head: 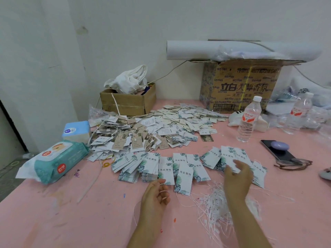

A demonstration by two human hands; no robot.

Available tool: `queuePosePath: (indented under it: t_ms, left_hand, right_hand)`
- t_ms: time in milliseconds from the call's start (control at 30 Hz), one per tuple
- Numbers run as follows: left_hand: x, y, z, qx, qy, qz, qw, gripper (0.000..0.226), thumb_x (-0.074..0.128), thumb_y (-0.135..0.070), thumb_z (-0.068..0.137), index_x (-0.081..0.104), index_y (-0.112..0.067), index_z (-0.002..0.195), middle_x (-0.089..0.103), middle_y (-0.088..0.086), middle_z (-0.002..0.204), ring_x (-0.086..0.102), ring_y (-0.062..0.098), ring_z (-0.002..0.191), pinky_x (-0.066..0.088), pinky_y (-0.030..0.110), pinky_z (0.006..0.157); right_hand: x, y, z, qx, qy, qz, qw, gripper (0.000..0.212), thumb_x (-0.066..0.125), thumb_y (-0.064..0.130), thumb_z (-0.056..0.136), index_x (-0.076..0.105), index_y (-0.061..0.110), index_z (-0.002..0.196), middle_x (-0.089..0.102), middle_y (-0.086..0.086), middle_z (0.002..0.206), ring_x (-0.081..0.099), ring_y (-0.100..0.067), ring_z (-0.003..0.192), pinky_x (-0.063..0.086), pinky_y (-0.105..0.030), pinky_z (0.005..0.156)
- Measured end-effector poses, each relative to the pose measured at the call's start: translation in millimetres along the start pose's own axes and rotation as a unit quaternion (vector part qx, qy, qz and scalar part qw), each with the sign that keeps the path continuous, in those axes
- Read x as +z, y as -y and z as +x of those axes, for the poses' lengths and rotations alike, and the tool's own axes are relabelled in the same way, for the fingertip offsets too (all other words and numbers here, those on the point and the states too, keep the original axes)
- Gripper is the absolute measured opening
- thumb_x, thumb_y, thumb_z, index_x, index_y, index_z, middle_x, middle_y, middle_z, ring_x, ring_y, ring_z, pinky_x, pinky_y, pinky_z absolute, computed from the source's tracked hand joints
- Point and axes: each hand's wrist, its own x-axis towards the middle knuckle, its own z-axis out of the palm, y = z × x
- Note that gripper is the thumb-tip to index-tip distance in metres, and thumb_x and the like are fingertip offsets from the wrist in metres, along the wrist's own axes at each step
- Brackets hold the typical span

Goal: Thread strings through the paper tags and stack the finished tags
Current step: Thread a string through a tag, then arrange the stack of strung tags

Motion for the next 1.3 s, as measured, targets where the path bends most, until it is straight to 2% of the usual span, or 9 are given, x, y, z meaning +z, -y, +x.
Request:
queuePosePath:
  t_ms: [100,233,300,400,733,833,967,1133,1300]
  left_hand:
    - [0.4,-1.0,-1.3,0.000,-0.001,0.002,1.000,0.018,0.043,-0.004,0.097,0.061,-0.003,0.093,0.059,0.003,0.056,0.048,0.013,0.050,0.041,0.020,0.042]
    - [-1.0,-2.2,-2.5,-0.002,0.001,-0.004,1.000,0.019,0.043,-0.005,0.097,0.061,-0.003,0.092,0.059,0.005,0.056,0.048,0.013,0.048,0.041,0.020,0.044]
    - [-0.9,-1.9,-2.4,-0.003,0.001,-0.005,1.000,0.018,0.044,-0.006,0.097,0.060,-0.002,0.092,0.058,0.005,0.056,0.049,0.013,0.048,0.041,0.020,0.044]
    - [-0.8,-1.3,-2.5,-0.002,0.002,-0.006,1.000,0.017,0.044,-0.006,0.096,0.060,-0.002,0.093,0.059,0.005,0.055,0.050,0.013,0.047,0.042,0.020,0.044]
    - [-5.1,1.6,1.3,-0.001,0.005,-0.004,1.000,0.018,0.045,-0.010,0.098,0.061,-0.003,0.094,0.061,0.005,0.060,0.051,0.014,0.054,0.046,0.020,0.045]
    - [-6.0,2.3,1.2,-0.001,0.007,-0.007,1.000,0.017,0.045,-0.010,0.098,0.060,-0.003,0.095,0.062,0.006,0.060,0.055,0.013,0.052,0.048,0.020,0.046]
    - [-7.9,3.6,0.9,0.003,0.017,0.002,1.000,0.020,0.049,-0.010,0.098,0.066,0.001,0.099,0.072,0.014,0.074,0.069,0.018,0.062,0.056,0.023,0.054]
    - [-1.3,9.0,-2.1,0.033,0.058,0.050,0.997,0.033,0.054,-0.031,0.091,0.072,-0.004,0.098,0.075,0.016,0.089,0.073,0.021,0.076,0.057,0.024,0.061]
    - [-8.6,8.7,-2.8,0.128,0.037,0.096,0.986,0.020,0.053,-0.013,0.096,0.071,-0.014,0.105,0.076,0.008,0.099,0.072,0.015,0.088,0.057,0.023,0.070]
  right_hand:
    - [7.1,-2.4,-32.9,-0.126,0.127,-0.030,0.983,0.022,0.061,0.005,0.089,0.060,0.024,0.101,0.053,-0.001,0.108,0.058,-0.012,0.086,0.038,-0.016,0.063]
    - [18.3,-5.7,-59.8,-0.275,0.230,-0.193,0.913,0.043,0.072,0.026,0.083,0.057,0.024,0.124,0.054,0.006,0.126,0.046,-0.019,0.120,0.036,-0.026,0.094]
    - [21.7,-10.5,-62.3,-0.287,0.294,-0.266,0.872,0.065,0.067,0.047,0.083,0.042,0.030,0.140,0.037,0.012,0.147,0.028,-0.014,0.138,0.022,-0.030,0.110]
    - [23.8,-16.7,-62.3,-0.285,0.345,-0.312,0.838,0.081,0.055,0.067,0.081,0.024,0.035,0.149,0.014,0.018,0.157,0.003,-0.005,0.146,0.003,-0.028,0.113]
    - [18.3,-11.1,-63.7,-0.305,0.330,-0.320,0.834,0.055,0.037,0.049,0.098,0.022,0.037,0.149,0.013,0.015,0.159,0.009,-0.006,0.145,0.005,-0.026,0.112]
    - [13.1,-1.9,-68.0,-0.326,0.288,-0.266,0.860,0.047,0.048,0.022,0.099,0.038,0.031,0.145,0.034,0.006,0.153,0.028,-0.017,0.141,0.021,-0.035,0.110]
    - [5.4,5.7,-68.6,-0.403,0.144,-0.177,0.886,0.060,0.074,-0.013,0.070,0.065,0.015,0.123,0.066,-0.004,0.123,0.059,-0.032,0.103,0.051,-0.044,0.082]
    - [10.5,8.0,-76.1,-0.549,0.171,-0.076,0.815,0.032,0.075,0.009,0.074,0.075,0.020,0.104,0.070,0.000,0.105,0.051,-0.017,0.095,0.046,-0.033,0.076]
    - [25.1,-0.3,-86.4,-0.519,0.244,-0.120,0.810,0.062,0.086,0.012,0.066,0.065,0.019,0.123,0.064,0.002,0.118,0.052,-0.014,0.105,0.043,-0.027,0.091]
